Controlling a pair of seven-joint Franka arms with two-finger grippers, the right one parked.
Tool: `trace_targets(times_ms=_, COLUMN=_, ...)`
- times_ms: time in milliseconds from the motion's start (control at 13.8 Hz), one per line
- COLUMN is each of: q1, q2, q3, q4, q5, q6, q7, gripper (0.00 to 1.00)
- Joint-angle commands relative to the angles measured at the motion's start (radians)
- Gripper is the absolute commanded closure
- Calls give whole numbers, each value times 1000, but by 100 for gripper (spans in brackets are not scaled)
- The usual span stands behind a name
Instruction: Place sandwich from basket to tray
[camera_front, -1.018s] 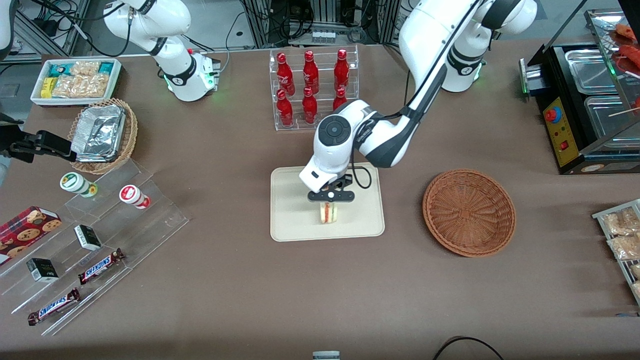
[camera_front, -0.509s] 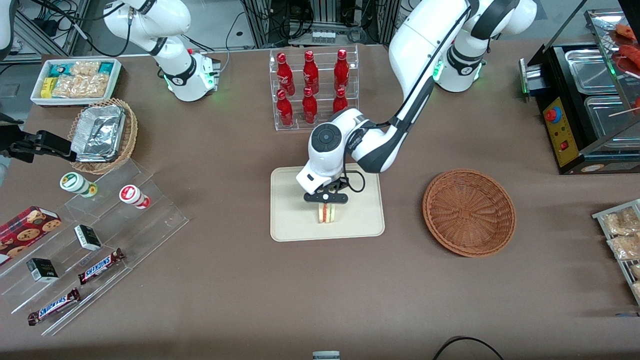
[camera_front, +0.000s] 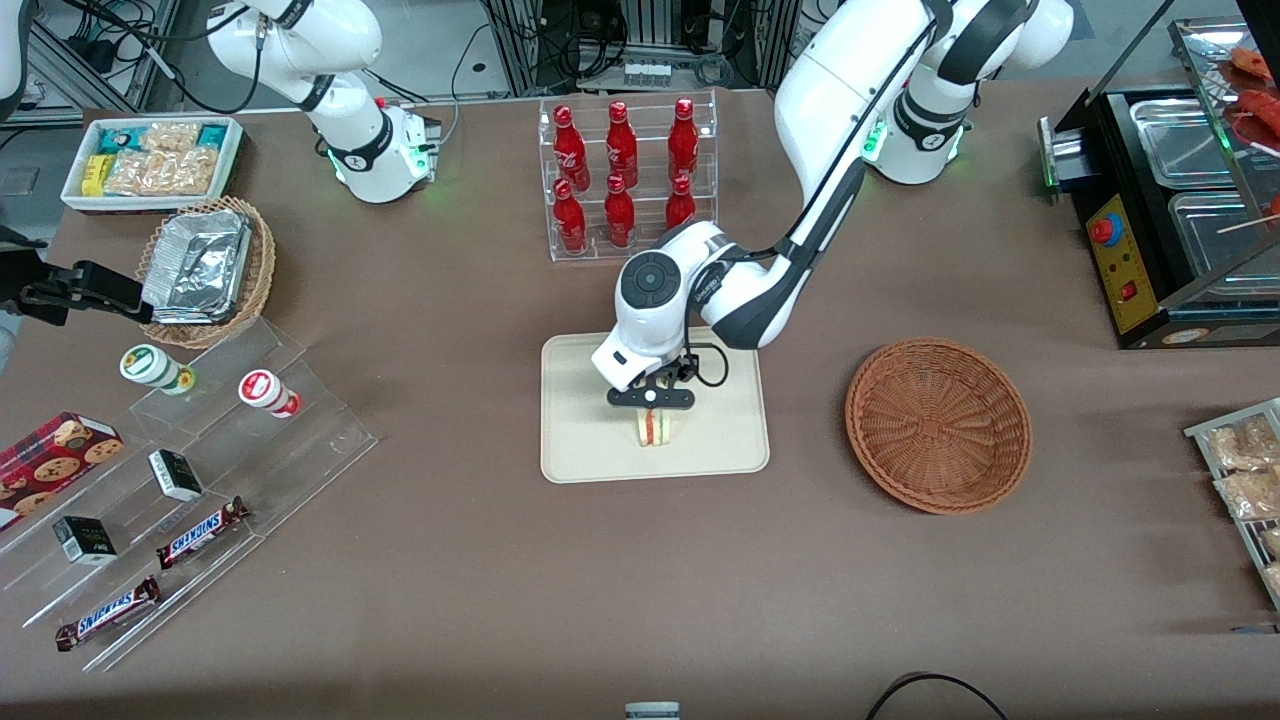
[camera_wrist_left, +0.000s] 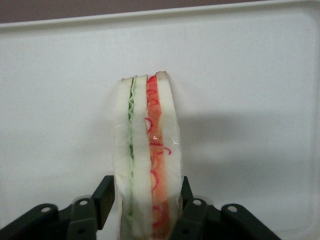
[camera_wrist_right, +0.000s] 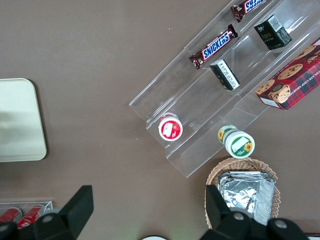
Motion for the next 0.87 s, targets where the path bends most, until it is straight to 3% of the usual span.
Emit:
trace_targets(times_ms=0, q1=-8, q2=-46, q3=20, q4=42, q5=1, q6=-54, q7=-47, gripper=1)
trace_targets(times_ms=436, q1=108, q2=-311, q3=20, q4=30, q5=-2, q6=-298, q7=-153, gripper=1)
trace_targets(times_ms=800, q1=252, q2=-503, q3=21, q4=10, q5=1, q6=-544, q7=-130, gripper=0)
